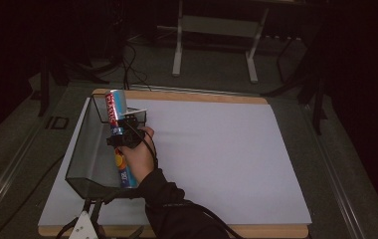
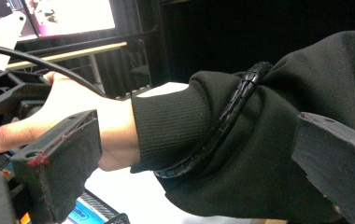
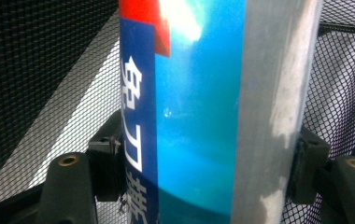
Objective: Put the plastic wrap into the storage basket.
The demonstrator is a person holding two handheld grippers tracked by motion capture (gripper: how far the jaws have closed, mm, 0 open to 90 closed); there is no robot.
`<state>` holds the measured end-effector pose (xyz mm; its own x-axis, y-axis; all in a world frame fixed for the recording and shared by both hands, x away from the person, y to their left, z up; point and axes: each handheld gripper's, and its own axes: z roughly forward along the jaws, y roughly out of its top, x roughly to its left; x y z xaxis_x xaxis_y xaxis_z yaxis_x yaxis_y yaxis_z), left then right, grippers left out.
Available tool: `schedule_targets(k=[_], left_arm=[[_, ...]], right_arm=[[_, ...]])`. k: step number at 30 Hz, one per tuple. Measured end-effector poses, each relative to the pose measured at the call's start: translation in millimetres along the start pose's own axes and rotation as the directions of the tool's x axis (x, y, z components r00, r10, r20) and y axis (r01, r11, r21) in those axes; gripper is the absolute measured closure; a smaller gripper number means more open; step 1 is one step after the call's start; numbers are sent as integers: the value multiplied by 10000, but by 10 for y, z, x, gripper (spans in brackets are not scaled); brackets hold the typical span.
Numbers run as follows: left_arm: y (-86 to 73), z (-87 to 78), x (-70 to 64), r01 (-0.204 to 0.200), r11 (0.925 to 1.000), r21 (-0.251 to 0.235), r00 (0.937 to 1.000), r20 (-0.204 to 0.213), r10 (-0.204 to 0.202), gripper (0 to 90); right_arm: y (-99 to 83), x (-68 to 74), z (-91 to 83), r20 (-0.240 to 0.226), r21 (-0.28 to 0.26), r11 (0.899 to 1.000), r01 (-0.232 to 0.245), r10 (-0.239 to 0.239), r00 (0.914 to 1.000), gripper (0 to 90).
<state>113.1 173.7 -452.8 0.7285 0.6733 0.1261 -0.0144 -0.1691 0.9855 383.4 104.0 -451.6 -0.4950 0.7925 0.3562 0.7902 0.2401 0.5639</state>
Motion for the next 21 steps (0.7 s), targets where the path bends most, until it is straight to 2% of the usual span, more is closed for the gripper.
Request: schedule_targets(k=[4, 10, 14, 17, 21], left_arm=[[-1, -3, 2, 4, 10000, -13, 10000, 5, -4, 28], [0, -10, 3, 2, 10000, -47, 10000, 23, -2, 28], [-1, -5, 2, 1, 10000, -16, 10000, 40, -1, 28], [0, -8, 2, -3, 10000, -26, 10000, 34, 3, 28], [-1, -4, 1, 9, 10000, -16, 10000, 57, -8, 28]], right_arm=[[8, -24, 20, 87, 5, 9999, -166, 166, 9998, 312], [35, -119, 96, 281, 206, 9973, -705, 699, 9972, 307], [35, -113, 154, 344, 372, 9971, -668, 655, 9973, 306], [27, -121, 173, 464, 308, 9972, -688, 674, 9967, 304], [20, -176, 207, 525, 364, 9955, -880, 860, 9949, 298]])
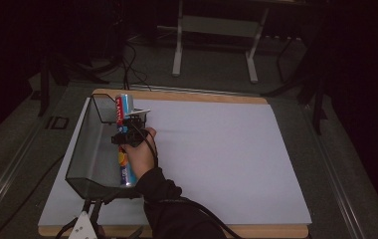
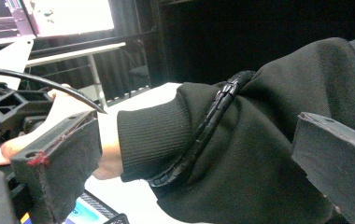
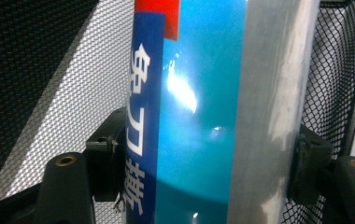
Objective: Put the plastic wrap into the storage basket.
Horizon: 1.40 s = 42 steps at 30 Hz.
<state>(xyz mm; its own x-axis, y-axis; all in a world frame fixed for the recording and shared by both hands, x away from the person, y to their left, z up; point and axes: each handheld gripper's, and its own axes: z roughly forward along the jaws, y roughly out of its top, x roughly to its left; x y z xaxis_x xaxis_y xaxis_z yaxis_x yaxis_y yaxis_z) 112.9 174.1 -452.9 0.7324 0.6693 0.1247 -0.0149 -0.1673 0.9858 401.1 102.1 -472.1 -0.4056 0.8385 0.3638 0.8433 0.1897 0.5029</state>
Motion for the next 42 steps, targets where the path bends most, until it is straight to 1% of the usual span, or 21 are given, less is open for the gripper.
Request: schedule_targets(k=[4, 10, 13, 17, 18, 20, 21, 23, 26, 27, 28, 29, 30, 31, 33, 34, 37, 38, 39, 41, 42], left_arm=[[0, 5, 0, 6, 10000, 35, 10000, 6, -6, 28], [0, 9, -1, -2, 10000, 55, 10000, 11, 2, 28], [0, 10, -1, -18, 10000, 52, 10000, 11, 18, 29], [0, 8, 0, 6, 10000, 28, 10000, 9, -6, 28], [0, 10, 2, 13, 10000, 46, 10000, 15, -13, 28], [-1, 13, 1, 8, 10000, 64, 10000, 33, -8, 28], [-1, 13, 1, -7, 10000, 61, 10000, 22, 7, 28], [-1, 15, 0, -13, 10000, 83, 10000, 39, 13, 28], [-3, 20, 2, 19, 9999, 103, 10000, 46, -19, 28], [-3, 20, 2, 19, 9999, 103, 10000, 46, -19, 28], [-5, 27, 2, 34, 9999, 118, 10000, 52, -34, 28], [-6, 30, 4, 21, 9999, 149, 10000, 67, -22, 28], [-7, 32, 4, 21, 9999, 159, 10000, 77, -22, 28], [-6, 35, 3, 11, 9999, 165, 10000, 73, -12, 28], [-7, 41, -1, 29, 9998, 177, 10000, 82, -31, 28], [-7, 41, -2, 32, 9998, 172, 10000, 81, -34, 28], [-10, 45, -1, 58, 9998, 196, 9999, 126, -61, 28], [-11, 49, -1, 63, 9998, 200, 9999, 126, -66, 28], [-11, 52, 1, 68, 9998, 205, 9999, 129, -71, 28], [-11, 57, 0, 58, 9997, 231, 9999, 127, -61, 28], [-13, 58, -1, 64, 9997, 233, 9999, 114, -67, 28]], right_arm=[[3, 8, 5, 39, 55, 9998, 195, -195, 9998, 293], [24, -2, 3, -58, 265, 9987, 444, -442, 9990, 280], [30, 5, 2, -1, 337, 9963, 793, -794, 9968, 266], [39, 12, -49, 133, 0, 9916, 1293, -1293, 9915, 206], [49, 12, -76, 65, -148, 9905, 1364, -1363, 9906, 188], [73, 15, -153, 73, -349, 9855, 1660, -1658, 9861, 172], [89, 13, -190, -8, -426, 9823, 1823, -1825, 9832, 154], [115, 8, -268, 30, -534, 9762, 2101, -2103, 9776, 151], [126, -11, -391, -145, -788, 9619, 2620, -2639, 9644, 150], [126, -11, -391, -145, -788, 9619, 2620, -2639, 9644, 150], [120, -21, -432, -261, -927, 9564, 2768, -2803, 9596, 143], [107, -29, -492, -476, -1032, 9493, 2968, -3028, 9519, 131], [97, -34, -530, -507, -1175, 9411, 3169, -3244, 9446, 131], [89, -34, -570, -558, -1237, 9366, 3277, -3363, 9401, 130], [79, -42, -638, -674, -1259, 9322, 3395, -3494, 9345, 130], [64, -55, -695, -625, -1343, 9252, 3548, -3653, 9288, 131], [35, -97, -782, -582, -1398, 9122, 3853, -3960, 9164, 125], [29, -117, -800, -597, -1424, 9097, 3902, -4014, 9140, 123], [24, -146, -822, -645, -1441, 9097, 3894, -4013, 9137, 112], [5, -200, -870, -771, -1446, 9141, 3787, -3920, 9167, 113], [-14, -221, -896, -754, -1452, 9101, 3881, -4013, 9129, 112]])
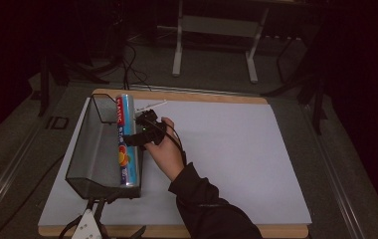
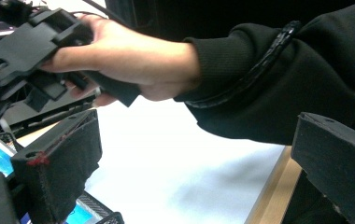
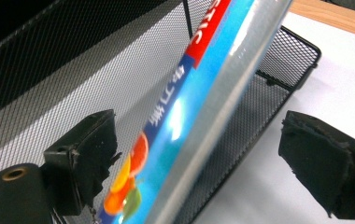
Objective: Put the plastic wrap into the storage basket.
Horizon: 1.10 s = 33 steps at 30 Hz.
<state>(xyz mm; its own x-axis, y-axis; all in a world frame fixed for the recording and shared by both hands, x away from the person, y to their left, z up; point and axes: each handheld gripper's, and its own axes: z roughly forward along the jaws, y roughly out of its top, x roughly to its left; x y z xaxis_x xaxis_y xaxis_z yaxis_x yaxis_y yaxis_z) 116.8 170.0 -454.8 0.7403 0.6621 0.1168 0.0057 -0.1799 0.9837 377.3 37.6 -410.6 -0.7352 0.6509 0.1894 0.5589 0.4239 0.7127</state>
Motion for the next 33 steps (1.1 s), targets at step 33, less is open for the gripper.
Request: schedule_targets(k=[33], left_arm=[[-26, 67, 3, -89, 9992, 390, 9999, -47, 91, 28]], right_arm=[[-909, -612, -995, 692, -506, 9980, 371, -336, 9970, 112]])
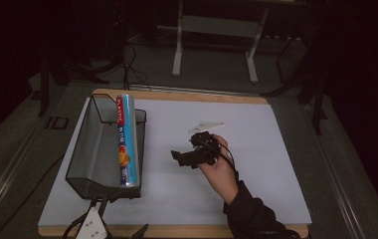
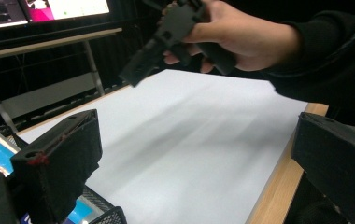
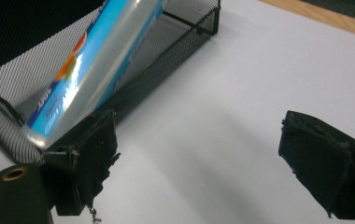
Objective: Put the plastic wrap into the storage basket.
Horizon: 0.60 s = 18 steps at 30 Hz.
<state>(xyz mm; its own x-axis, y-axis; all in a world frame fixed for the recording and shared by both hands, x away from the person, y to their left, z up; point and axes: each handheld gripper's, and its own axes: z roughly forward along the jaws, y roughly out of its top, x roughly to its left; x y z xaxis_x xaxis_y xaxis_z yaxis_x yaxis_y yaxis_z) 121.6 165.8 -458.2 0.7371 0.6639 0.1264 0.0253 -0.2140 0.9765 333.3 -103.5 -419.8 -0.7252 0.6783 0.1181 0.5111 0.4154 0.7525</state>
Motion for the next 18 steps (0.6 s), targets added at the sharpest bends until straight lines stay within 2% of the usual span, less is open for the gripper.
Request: schedule_targets(k=[6, 11, 18], left_arm=[[-2, 9, -1, 1, 10000, 45, 10000, 54, -1, 28], [-2, 9, -5, 31, 10000, 55, 10000, 53, -31, 28], [-3, 27, -14, 27, 10000, 84, 9999, 100, -28, 28]], right_arm=[[-163, -34, -117, -109, 244, 9996, 161, -158, 9998, 112], [-327, -54, -320, -373, -93, 9995, 314, -317, 9988, 112], [-519, -111, -514, -416, -376, 9978, 543, -559, 9976, 112]])
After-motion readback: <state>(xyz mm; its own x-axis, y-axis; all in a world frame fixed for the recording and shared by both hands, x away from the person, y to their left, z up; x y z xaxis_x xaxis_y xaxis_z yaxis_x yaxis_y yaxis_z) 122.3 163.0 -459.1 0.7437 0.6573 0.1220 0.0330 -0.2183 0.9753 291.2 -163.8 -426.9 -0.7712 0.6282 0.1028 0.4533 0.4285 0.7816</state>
